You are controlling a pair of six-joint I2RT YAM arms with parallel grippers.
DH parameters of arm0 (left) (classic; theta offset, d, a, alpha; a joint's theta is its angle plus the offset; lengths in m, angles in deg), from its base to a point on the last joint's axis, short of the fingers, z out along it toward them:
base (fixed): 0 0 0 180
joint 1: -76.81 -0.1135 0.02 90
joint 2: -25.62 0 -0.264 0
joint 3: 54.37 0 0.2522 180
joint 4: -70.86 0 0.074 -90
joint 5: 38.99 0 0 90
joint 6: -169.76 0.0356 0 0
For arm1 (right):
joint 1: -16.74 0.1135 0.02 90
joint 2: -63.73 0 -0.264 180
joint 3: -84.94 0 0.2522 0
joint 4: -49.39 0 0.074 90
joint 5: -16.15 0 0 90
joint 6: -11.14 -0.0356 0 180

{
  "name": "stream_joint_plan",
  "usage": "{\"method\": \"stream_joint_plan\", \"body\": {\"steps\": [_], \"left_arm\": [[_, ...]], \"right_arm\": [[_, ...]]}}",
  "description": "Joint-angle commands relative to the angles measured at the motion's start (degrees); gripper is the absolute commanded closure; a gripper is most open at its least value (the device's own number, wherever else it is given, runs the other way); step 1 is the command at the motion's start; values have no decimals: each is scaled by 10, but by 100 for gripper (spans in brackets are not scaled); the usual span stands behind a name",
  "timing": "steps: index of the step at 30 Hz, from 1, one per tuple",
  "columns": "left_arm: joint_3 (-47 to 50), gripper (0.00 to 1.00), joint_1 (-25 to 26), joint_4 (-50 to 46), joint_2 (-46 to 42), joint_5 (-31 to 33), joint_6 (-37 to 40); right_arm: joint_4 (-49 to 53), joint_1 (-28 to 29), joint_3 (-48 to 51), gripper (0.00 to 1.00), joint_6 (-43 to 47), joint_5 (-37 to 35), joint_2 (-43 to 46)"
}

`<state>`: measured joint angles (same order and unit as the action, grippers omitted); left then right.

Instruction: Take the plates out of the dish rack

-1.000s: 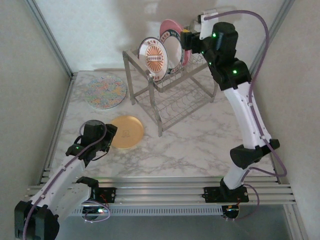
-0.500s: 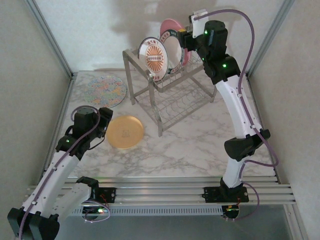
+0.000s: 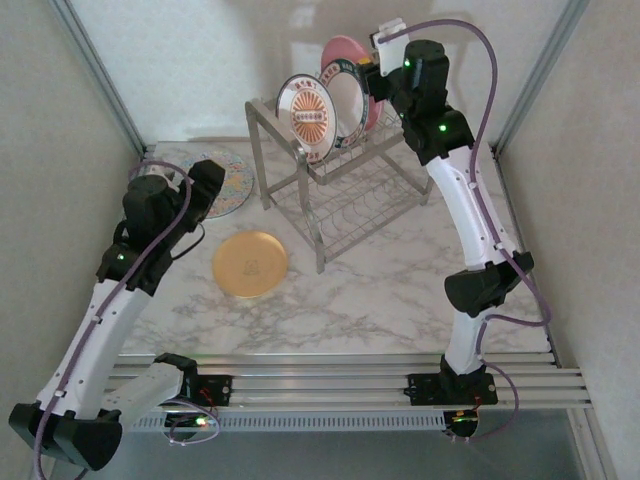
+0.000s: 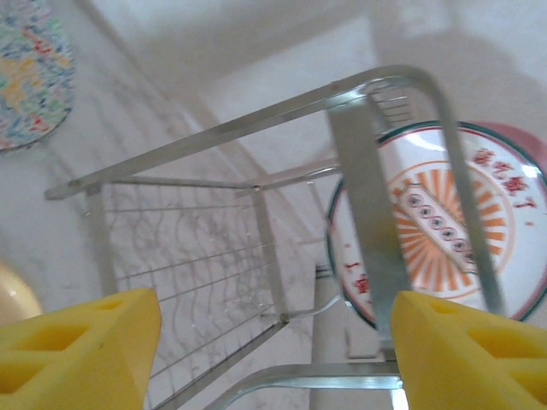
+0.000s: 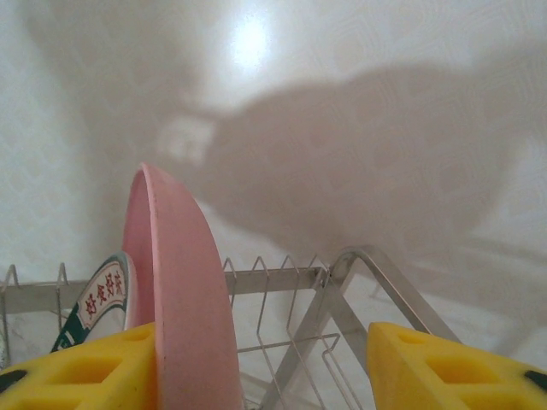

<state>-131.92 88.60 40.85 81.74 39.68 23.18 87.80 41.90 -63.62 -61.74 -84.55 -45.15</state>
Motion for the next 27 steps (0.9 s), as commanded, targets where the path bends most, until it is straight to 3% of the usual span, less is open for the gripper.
{"method": "stream_joint_plan", "body": {"steps": [1,13,27], "left_arm": [[-24,29,-3,40,6,-25,29],[-43,29,-3,66,22,-41,33],[-63,30,-3,76,34,-48,36]], "right_arm": [[-22,-10,-14,41,18,0,-8],[-10,-13,-33,50,5,34,-33],[-10,-7,-44,77,14,30,-30]]}}
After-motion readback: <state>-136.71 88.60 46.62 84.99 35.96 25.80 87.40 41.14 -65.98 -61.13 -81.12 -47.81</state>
